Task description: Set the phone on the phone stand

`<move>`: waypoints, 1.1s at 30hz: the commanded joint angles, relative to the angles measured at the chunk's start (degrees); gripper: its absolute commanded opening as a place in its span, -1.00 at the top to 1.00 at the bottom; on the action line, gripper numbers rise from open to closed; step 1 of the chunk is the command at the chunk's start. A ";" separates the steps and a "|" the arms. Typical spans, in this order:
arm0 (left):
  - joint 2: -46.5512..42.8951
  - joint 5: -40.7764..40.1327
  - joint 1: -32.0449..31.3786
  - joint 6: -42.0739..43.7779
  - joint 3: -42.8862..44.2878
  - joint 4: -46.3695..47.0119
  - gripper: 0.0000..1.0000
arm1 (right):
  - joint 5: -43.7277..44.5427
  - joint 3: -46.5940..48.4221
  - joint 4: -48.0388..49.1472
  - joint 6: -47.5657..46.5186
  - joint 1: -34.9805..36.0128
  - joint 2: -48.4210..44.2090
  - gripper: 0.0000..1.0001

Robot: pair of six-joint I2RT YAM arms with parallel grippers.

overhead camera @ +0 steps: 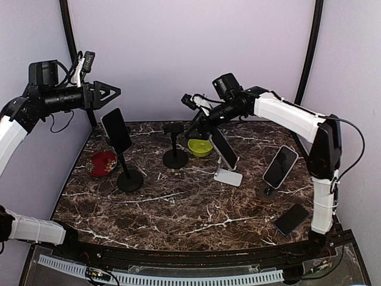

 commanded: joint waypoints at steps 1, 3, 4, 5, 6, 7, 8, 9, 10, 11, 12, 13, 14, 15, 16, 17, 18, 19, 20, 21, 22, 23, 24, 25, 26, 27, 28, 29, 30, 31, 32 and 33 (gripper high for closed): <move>-1.63 5.24 -6.92 -6.69 0.28 1.57 -0.56 | 4.28 9.97 1.43 2.91 -0.38 7.60 -0.53; -2.41 5.74 -8.76 -7.04 -0.56 1.91 -0.56 | 5.94 13.46 2.54 3.69 -0.46 10.49 -0.53; -2.59 6.97 -8.84 -7.40 -1.28 2.33 -0.56 | 6.25 14.22 3.24 3.83 -0.50 11.66 -0.53; -2.85 7.75 -8.95 -7.84 -2.10 2.66 -0.56 | 6.29 14.99 3.72 4.00 -0.51 12.72 -0.53; -3.05 7.89 -9.12 -8.02 -2.69 2.68 -0.56 | 5.96 16.04 3.72 4.06 -0.59 13.85 -0.53; -3.23 7.49 -9.34 -8.07 -3.22 2.35 -0.56 | 5.19 17.21 3.26 4.02 -0.60 15.01 -0.52; -3.45 6.83 -9.40 -7.91 -3.52 1.92 -0.56 | 3.87 18.46 2.63 3.80 -0.66 16.17 -0.49; -3.65 6.26 -9.42 -7.61 -3.82 1.51 -0.55 | 2.50 19.24 2.15 3.43 -0.67 16.95 -0.46; -3.91 5.86 -9.42 -7.39 -4.18 1.38 -0.55 | 1.00 19.44 2.08 3.12 -0.68 17.35 -0.42; -4.17 5.64 -9.47 -7.32 -4.57 1.42 -0.56 | -0.28 19.06 2.55 2.82 -0.68 17.37 -0.38; -4.41 5.58 -9.46 -7.29 -5.04 1.69 -0.56 | -1.68 18.39 3.30 2.61 -0.64 17.16 -0.31; -4.51 5.57 -9.47 -7.31 -5.60 1.89 -0.56 | -3.24 17.65 4.12 2.62 -0.68 16.81 -0.23; -4.52 5.70 -9.41 -7.35 -5.83 1.97 -0.56 | -4.06 17.28 4.78 2.83 -0.68 16.74 -0.14; -4.40 5.99 -9.40 -7.42 -6.00 2.07 -0.55 | -4.69 17.17 5.27 3.29 -0.68 16.76 -0.05; -4.29 6.06 -9.39 -7.43 -6.15 2.06 -0.56 | -5.24 17.42 5.57 3.76 -0.68 16.87 0.04; -4.15 6.10 -9.45 -7.44 -6.25 2.05 -0.56 | -5.61 17.85 5.66 4.18 -0.64 17.08 0.12; -4.05 6.08 -9.47 -7.44 -6.36 2.12 -0.56 | -5.98 18.10 5.64 4.54 -0.67 17.28 0.19; -4.00 6.06 -9.46 -7.44 -6.40 2.21 -0.56 | -6.23 18.13 5.61 4.66 -0.68 17.38 0.26; -3.95 6.01 -9.44 -7.44 -6.55 2.35 -0.56 | -6.53 18.12 5.60 4.76 -0.68 17.28 0.35; -3.91 6.06 -9.45 -7.50 -6.67 2.46 -0.56 | -6.71 17.89 5.58 4.81 -0.68 17.13 0.42; -3.84 6.12 -9.43 -7.52 -6.75 2.63 -0.56 | -6.80 17.64 5.58 4.85 -0.68 16.96 0.47; -3.69 6.02 -9.46 -7.52 -6.85 2.79 -0.56 | -6.87 17.37 5.58 4.98 -0.68 16.74 0.50; -3.58 5.96 -9.45 -7.55 -6.95 2.77 -0.55 | -7.20 17.04 5.58 5.07 -0.68 16.42 0.54; -3.37 5.76 -9.45 -7.48 -7.01 2.65 -0.56 | -7.70 16.55 5.67 5.20 -0.66 15.94 0.58; -3.25 5.57 -9.48 -7.49 -6.97 2.59 -0.55 | -8.34 15.93 5.78 5.52 -0.62 15.36 0.61; -3.20 5.48 -9.47 -7.37 -6.96 2.54 -0.55 | -8.96 15.06 6.15 5.85 -0.60 14.53 0.63; -3.12 5.42 -9.47 -7.35 -7.00 2.54 -0.54 | -9.58 14.01 6.56 6.21 -0.55 13.61 0.67; -3.03 5.45 -9.48 -7.37 -7.02 2.64 -0.54 | -10.23 12.76 7.14 6.56 -0.45 12.17 0.74; -3.03 5.53 -9.46 -7.45 -6.96 2.87 -0.54 | -10.50 11.48 7.75 6.80 -0.36 10.95 0.76; -3.02 5.50 -9.42 -7.48 -6.99 3.15 -0.54 | -10.82 9.99 8.45 6.93 -0.05 9.66 0.79; -2.95 5.55 -9.42 -7.58 -6.98 3.31 -0.54 | -11.27 8.79 8.96 7.04 0.12 8.62 0.81; -2.84 5.63 -9.47 -7.63 -6.95 3.53 -0.54 | -11.79 7.35 9.17 7.05 0.35 7.52 0.82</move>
